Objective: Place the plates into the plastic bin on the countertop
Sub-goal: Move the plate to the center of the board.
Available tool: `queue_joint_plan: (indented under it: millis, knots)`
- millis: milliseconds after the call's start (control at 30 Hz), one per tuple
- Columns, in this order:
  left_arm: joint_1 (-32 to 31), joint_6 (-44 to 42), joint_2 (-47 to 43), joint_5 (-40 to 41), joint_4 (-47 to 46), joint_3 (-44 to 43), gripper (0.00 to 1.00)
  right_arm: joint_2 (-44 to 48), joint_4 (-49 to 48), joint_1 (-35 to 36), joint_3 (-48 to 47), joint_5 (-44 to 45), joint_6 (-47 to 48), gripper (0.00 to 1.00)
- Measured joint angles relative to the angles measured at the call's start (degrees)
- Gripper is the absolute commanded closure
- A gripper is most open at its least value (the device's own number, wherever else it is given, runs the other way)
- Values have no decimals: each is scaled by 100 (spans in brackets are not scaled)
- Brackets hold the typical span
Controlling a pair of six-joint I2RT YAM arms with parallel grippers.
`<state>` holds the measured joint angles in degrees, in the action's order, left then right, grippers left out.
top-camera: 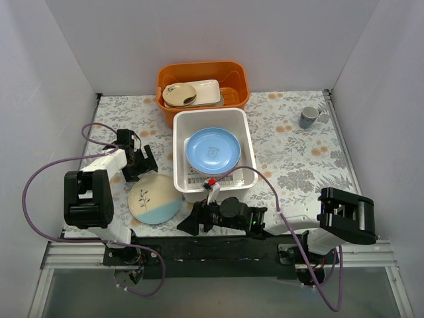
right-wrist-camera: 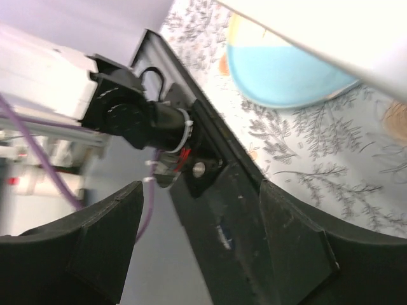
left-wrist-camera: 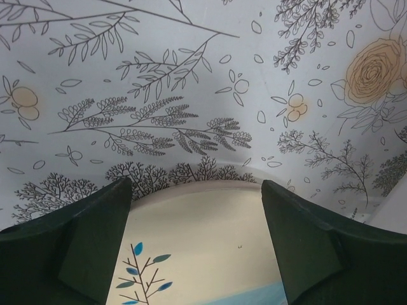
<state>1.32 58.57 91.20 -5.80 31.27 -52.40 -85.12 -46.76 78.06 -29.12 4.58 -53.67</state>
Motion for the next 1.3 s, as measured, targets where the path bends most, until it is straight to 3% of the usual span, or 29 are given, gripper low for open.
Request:
queue_joint_plan:
  millis: [200,400,600,767,1033,1300]
  knots:
    - [-7,68,-315,66,149,52,13,-96,1478,334,-1222,468,931,21]
    - [-33,146,-658,238,168,55,13,-1021,2037,820,-2553,1016,1814,21]
    - [-33,175,-656,354,186,57,13,-1937,2566,970,-2739,1355,2118,22]
    - [-33,166,-638,345,195,57,16,-2175,3150,960,-2806,1882,2037,22]
    - [-33,81,-291,238,232,55,18,-1768,2465,850,-1991,1891,1113,25]
    - [-33,44,-127,223,236,15,19,-1569,1106,579,-1104,1384,264,26]
